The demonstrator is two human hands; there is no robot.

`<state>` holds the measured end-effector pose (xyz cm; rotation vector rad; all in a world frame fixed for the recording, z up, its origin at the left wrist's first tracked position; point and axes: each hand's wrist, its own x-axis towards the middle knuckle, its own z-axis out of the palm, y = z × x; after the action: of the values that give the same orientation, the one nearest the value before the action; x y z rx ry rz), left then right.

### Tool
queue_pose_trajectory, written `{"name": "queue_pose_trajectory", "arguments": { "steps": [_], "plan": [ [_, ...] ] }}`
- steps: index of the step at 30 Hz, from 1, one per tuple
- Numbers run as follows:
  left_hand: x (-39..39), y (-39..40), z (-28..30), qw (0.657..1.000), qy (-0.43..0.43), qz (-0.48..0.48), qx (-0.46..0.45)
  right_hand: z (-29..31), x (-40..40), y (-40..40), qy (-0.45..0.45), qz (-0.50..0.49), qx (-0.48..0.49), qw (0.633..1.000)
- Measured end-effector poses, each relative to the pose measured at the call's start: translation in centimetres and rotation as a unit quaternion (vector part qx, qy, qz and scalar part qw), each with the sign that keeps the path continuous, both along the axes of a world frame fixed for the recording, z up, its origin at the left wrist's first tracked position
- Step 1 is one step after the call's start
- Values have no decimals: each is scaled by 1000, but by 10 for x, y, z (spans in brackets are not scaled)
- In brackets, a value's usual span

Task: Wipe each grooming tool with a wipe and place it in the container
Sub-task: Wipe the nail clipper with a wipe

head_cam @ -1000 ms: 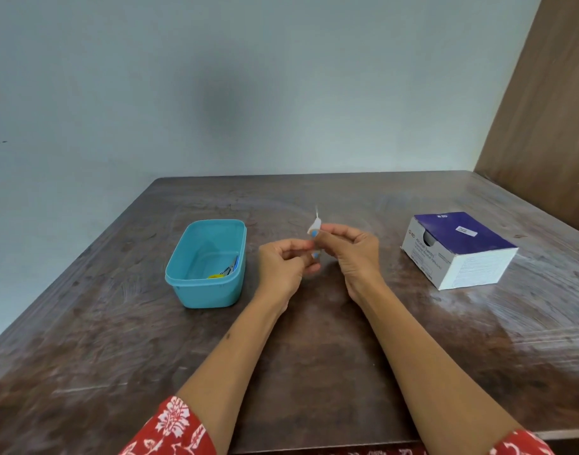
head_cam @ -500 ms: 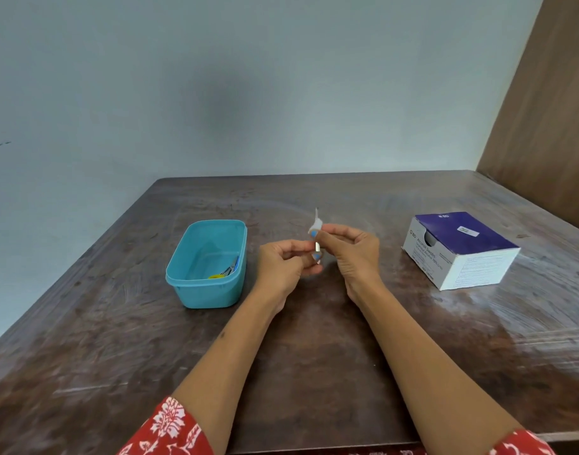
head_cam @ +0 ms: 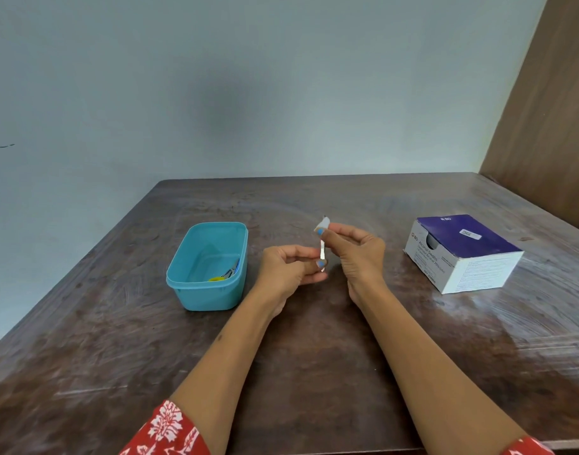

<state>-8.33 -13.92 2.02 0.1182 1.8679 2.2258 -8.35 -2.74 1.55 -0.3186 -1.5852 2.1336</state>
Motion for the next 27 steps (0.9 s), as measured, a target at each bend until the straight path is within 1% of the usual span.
{"name": "queue_pose_trajectory", "arguments": {
  "steps": [3,6,8,10,13,16,18,21,23,25,27],
  "plan": [
    [1,2,-2,1000,2,-20,-20,1,-1,5,12,-23,-33,999],
    [1,4,-5,998,43,20,-44,0,0,3,0,1,-26,1000],
    [-1,1,-6,993,78,43,-79,-1,1,0,-10,27,-19,999],
    [-3,-1,-4,991,85,26,-98,0,0,0,-15,25,-19,999],
    [-2,-3,-1,994,62,-15,-85,1,-1,4,-3,-1,-47,999],
    [-1,-1,-4,995,67,-5,-79,2,-1,6,5,0,-63,998],
    [-2,-1,-5,994,73,21,-77,2,1,4,0,22,-49,999],
    [-4,-3,-4,994,81,60,-39,1,3,0,-15,69,5,997],
    [-5,-4,-3,994,80,63,-29,1,4,-1,-19,74,29,997],
    [-6,-4,-4,996,73,43,-33,3,3,0,-9,60,16,998],
    [-5,-4,-4,996,70,23,-59,4,3,3,4,38,-14,999]
  ]
}}
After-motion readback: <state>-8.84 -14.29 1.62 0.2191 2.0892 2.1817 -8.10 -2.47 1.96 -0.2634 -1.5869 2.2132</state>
